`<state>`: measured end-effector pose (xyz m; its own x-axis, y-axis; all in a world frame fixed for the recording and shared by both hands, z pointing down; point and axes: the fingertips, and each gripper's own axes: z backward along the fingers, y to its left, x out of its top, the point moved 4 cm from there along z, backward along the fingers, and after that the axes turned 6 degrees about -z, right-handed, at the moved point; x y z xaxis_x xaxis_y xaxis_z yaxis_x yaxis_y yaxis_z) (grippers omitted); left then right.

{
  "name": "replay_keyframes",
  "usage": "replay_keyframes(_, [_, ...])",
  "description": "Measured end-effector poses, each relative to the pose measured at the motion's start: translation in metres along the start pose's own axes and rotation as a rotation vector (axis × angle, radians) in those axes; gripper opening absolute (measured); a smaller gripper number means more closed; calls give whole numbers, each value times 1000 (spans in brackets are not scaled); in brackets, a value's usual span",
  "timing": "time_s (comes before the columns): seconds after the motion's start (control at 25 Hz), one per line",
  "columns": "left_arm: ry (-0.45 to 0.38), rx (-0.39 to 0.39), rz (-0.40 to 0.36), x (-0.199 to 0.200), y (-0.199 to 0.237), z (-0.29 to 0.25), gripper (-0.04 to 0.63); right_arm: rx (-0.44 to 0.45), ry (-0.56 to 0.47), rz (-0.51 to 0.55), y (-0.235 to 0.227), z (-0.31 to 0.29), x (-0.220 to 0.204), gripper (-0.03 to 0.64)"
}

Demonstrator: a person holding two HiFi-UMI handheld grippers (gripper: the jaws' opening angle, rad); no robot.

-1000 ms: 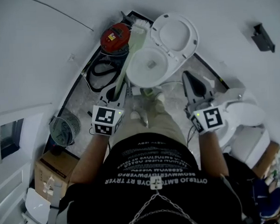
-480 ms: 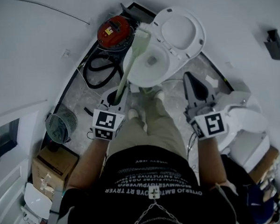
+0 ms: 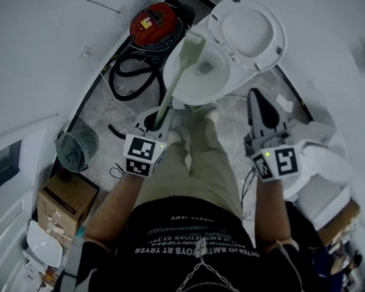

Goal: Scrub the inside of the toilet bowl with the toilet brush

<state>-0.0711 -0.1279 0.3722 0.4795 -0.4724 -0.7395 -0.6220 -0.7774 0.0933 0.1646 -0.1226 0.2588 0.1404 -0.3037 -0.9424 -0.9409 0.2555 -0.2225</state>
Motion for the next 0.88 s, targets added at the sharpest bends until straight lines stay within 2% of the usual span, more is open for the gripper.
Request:
replay_keyframes(0.16, [17,-18,6,-8,-4,-21,1,1,17,-40,-10,-14,-20,-8])
replay_keyframes(0.48, [74,-41,49,-42,-13,-58,0,84,80,-50,-8,-37,-62,-8])
replay_keyframes(0.6, [105,-43,71,-57,-10,-72,2,65,87,-81,-25,-48,-75,-8])
replay_keyframes(0.76, [129,-42,99,-76,-6,-94,0,53,94,-27,-42,-61,-95,-8])
replay_keyframes(0.88, [144,-42,117,-88,-3,-105,0,65,88,-31,-43,-71,-102,-8])
